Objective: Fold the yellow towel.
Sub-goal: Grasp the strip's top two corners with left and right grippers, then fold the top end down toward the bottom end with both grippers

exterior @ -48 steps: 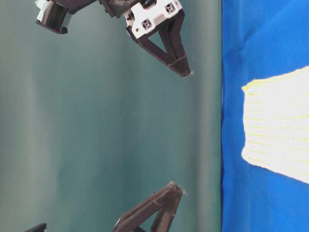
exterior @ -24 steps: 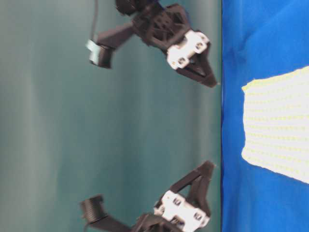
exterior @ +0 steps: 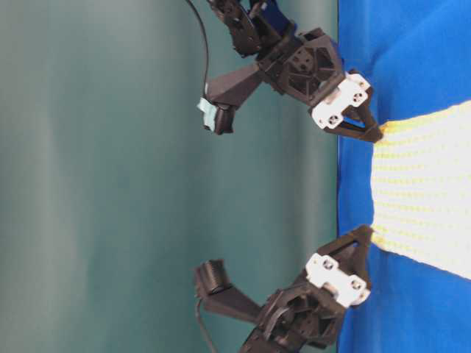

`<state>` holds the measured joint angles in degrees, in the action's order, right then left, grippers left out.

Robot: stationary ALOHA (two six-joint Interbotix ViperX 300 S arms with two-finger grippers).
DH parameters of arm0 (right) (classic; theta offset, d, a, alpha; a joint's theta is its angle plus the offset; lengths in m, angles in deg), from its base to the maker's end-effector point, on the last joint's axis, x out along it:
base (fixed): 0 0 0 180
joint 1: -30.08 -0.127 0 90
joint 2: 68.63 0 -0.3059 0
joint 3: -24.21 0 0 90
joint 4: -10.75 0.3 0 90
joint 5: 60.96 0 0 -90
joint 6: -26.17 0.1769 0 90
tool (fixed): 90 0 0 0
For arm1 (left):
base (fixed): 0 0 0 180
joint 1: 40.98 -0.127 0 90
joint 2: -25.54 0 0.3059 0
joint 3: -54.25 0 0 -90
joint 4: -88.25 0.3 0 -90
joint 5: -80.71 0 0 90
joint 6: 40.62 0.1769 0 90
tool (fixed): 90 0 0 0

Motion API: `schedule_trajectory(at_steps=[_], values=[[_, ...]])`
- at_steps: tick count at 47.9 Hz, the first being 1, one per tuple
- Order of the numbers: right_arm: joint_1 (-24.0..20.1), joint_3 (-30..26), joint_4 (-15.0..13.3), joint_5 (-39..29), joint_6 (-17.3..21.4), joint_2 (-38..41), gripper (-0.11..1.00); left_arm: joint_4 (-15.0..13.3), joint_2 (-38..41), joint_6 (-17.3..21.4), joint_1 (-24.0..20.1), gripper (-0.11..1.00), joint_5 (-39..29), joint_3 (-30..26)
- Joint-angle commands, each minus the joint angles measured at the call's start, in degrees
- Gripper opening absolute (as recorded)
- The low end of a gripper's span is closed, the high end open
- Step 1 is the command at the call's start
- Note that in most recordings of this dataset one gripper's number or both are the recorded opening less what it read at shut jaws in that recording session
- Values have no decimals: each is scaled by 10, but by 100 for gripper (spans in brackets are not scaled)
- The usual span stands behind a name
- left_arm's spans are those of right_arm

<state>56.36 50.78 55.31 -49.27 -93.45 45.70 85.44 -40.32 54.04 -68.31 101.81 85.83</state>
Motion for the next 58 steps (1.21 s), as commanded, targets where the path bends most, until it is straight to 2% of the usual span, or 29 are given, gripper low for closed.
schedule_trajectory(at_steps=[1, 10, 17, 21, 25, 28, 30, 41, 58], values=[[1, -11, 7, 9, 2, -2, 76, -1, 7, -3, -4, 77, 6, -17], [-2, -11, 28, 10, 5, 9, 76, -2, 40, -7, -11, 72, 6, -29], [-9, -12, 36, 10, 7, 12, 68, -3, 47, -6, -13, 48, 3, -29], [-13, -12, 36, 11, 6, 13, 51, -2, 47, -6, -13, 30, 3, -29], [-13, -14, 36, 10, 4, 13, 25, -2, 47, -6, -11, 16, 4, -29], [-13, -14, 35, 10, 4, 13, 9, -2, 47, -6, -7, 5, 6, -29], [-13, -15, 34, 10, 4, 13, 5, -3, 48, -6, -4, 5, 6, -30], [-11, -26, 33, 23, 1, 11, 5, -3, 47, -6, 11, 5, 17, -30], [-6, -26, 30, 22, -4, -23, 5, -2, 9, -4, 6, 5, 17, -31]])
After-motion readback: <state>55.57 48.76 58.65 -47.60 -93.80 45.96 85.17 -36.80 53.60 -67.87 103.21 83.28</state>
